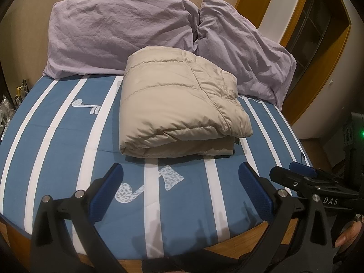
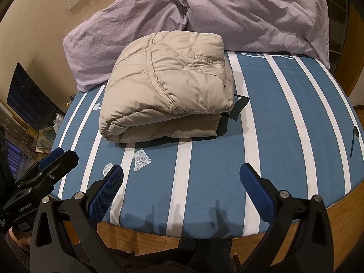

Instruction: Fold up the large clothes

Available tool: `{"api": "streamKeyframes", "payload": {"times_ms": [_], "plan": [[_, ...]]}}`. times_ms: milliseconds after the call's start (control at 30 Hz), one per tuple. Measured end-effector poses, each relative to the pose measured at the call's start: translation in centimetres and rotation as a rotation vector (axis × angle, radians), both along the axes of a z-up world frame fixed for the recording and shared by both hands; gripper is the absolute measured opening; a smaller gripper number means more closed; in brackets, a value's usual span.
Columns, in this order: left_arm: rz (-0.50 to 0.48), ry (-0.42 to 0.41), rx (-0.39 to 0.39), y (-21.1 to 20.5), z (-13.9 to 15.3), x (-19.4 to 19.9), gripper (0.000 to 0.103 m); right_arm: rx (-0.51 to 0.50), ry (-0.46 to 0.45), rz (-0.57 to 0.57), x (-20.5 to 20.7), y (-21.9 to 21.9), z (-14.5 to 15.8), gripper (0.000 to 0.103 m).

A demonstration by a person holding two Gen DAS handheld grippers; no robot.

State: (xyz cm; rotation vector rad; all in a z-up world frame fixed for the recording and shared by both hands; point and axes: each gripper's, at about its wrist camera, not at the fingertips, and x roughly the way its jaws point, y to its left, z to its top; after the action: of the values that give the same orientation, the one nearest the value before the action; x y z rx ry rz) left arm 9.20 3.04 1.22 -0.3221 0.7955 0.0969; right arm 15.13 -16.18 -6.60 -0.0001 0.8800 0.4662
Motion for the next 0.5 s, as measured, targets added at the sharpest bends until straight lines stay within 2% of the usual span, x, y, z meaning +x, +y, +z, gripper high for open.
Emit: {"api": "streamKeyframes", "payload": {"times_ms": [500], "plan": [[-0.002,0.001,0.0,0.06,0.02,-0.02,0.101,0.0,0.003,-0.001,-0.13,0.09,-0.19,0.102]]}}
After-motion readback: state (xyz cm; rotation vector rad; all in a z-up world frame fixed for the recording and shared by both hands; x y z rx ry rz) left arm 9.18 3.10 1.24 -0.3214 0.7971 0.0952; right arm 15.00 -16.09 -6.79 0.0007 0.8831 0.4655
